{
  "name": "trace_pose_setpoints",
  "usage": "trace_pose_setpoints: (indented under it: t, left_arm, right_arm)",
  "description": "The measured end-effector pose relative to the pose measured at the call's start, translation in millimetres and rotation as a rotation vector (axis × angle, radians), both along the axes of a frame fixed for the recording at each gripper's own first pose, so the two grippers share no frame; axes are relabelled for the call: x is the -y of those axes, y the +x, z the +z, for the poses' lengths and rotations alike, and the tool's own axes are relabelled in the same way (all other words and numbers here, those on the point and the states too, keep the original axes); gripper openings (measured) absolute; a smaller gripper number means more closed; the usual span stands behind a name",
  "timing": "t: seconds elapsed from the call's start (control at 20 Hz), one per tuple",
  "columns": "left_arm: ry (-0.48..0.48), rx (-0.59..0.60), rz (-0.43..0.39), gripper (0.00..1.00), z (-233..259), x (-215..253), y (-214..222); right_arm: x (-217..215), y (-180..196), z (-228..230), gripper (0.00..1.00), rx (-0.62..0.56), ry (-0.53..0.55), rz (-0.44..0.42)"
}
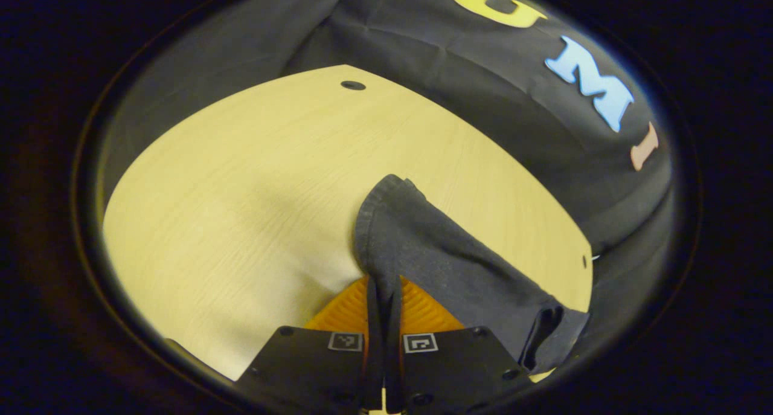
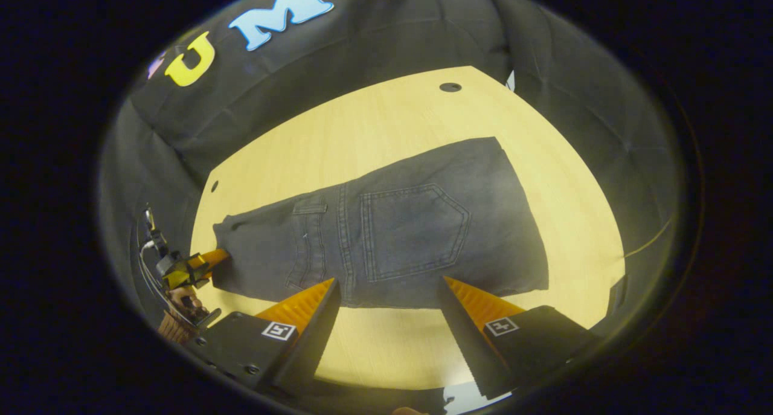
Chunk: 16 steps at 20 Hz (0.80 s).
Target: Grasp the waist and the cuffs of the jeans and fold them to make the two legs overlap; first hold the waist and fold one-third of the jeans toward the cuffs, then hold the cuffs and fold the remaining one-third in the same direction to finish folding.
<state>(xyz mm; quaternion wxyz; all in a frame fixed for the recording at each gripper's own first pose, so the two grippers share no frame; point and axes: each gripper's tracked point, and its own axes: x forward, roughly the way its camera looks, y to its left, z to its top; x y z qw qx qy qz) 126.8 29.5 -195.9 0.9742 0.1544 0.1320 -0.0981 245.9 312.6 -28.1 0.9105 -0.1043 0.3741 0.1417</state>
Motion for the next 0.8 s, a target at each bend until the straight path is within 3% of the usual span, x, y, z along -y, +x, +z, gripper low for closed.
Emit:
trace_pose_setpoints:
  t: [0.2, 0.5, 0.6, 0.8]
  left_arm:
    - [0.028, 0.007, -0.126, 0.11, 6, 37, -52]
    - [-0.054, -0.092, -0.308, 0.11, -12, 116, -112]
    - [-0.052, -0.158, -0.41, 0.11, -33, 161, -149]
    - [0.048, -0.301, -0.631, 0.1, -112, 253, -245]
  right_arm:
    - [-1, -1, -1, 0.97, -0.009, 0.023, -0.01]
    - [-2, 0, -1, 0.97, 0.0, 0.05, 0.004]
    - [-2, 2, 1, 0.97, 0.006, 0.069, -0.002]
    - [5, 4, 5, 0.97, 0.02, 0.128, -0.053]
